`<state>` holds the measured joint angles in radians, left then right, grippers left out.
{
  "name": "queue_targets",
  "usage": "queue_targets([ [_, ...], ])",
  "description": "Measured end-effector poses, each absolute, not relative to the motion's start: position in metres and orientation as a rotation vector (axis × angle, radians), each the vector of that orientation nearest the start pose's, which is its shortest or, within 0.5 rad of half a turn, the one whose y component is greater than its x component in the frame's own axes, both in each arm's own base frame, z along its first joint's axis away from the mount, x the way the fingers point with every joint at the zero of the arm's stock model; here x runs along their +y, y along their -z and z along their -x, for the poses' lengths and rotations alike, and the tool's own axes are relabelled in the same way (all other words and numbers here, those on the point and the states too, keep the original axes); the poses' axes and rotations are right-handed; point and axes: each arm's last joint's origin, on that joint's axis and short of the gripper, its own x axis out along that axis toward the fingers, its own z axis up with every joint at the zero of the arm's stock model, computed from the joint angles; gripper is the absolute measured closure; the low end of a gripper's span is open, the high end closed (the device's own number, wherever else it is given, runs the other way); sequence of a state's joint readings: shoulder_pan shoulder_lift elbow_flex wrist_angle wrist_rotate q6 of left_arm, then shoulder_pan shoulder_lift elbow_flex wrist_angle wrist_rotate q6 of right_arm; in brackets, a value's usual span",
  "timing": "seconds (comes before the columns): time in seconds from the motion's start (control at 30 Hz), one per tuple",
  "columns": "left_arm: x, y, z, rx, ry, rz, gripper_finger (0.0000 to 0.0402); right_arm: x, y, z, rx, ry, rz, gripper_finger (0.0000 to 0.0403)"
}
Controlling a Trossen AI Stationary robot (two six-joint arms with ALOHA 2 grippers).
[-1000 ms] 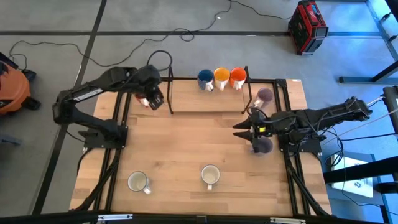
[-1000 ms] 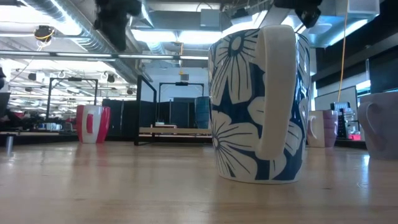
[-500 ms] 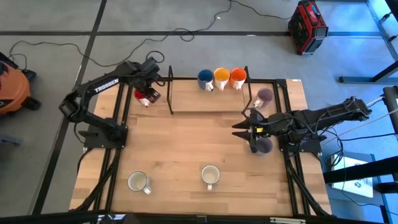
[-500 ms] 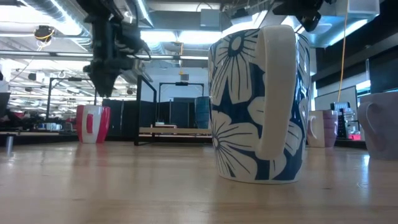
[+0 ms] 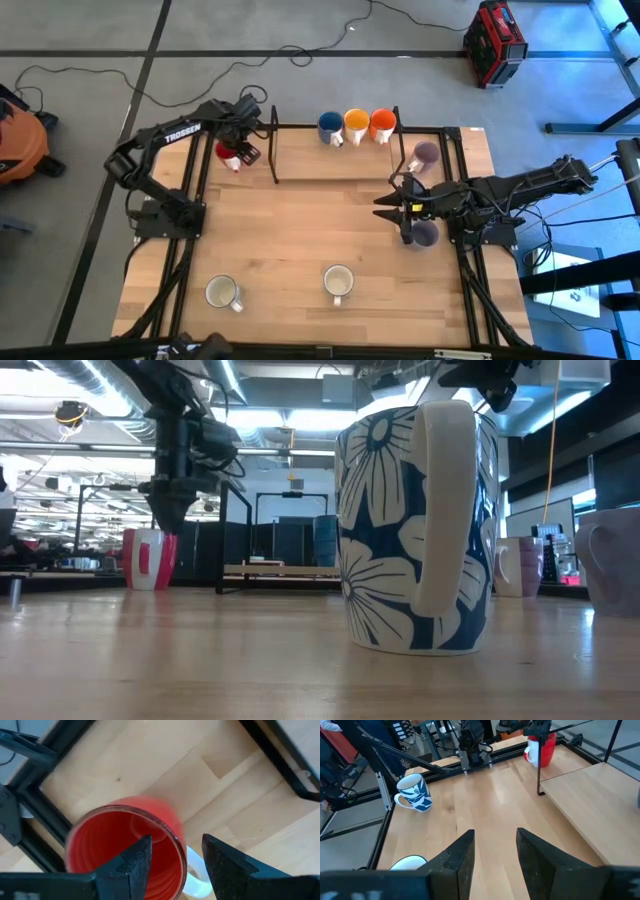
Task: Place coffee mugs
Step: Put the red mug on the shelf
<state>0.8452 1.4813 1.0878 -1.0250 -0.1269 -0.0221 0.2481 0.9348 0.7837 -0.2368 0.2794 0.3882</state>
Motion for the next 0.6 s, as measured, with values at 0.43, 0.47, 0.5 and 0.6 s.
queue_targets([
  [0.43, 0.192, -0.203, -0.167, 1.365, -0.766, 0.554, 0.0281, 0.042, -0.302, -0.199, 0.362, 0.103, -0.282, 0.0269],
  [0.47, 0.192, -0.203, -0.167, 1.366, -0.763, 0.55, 0.0295, 0.042, -0.302, -0.199, 0.362, 0.103, -0.282, 0.0269],
  [0.5, 0.192, -0.203, -0.167, 1.368, -0.76, 0.544, 0.0309, 0.042, -0.302, -0.199, 0.362, 0.103, -0.282, 0.0269],
  [0.6, 0.192, -0.203, -0.167, 1.367, -0.751, 0.531, 0.0355, 0.042, -0.302, -0.199, 0.363, 0.102, -0.283, 0.0269],
])
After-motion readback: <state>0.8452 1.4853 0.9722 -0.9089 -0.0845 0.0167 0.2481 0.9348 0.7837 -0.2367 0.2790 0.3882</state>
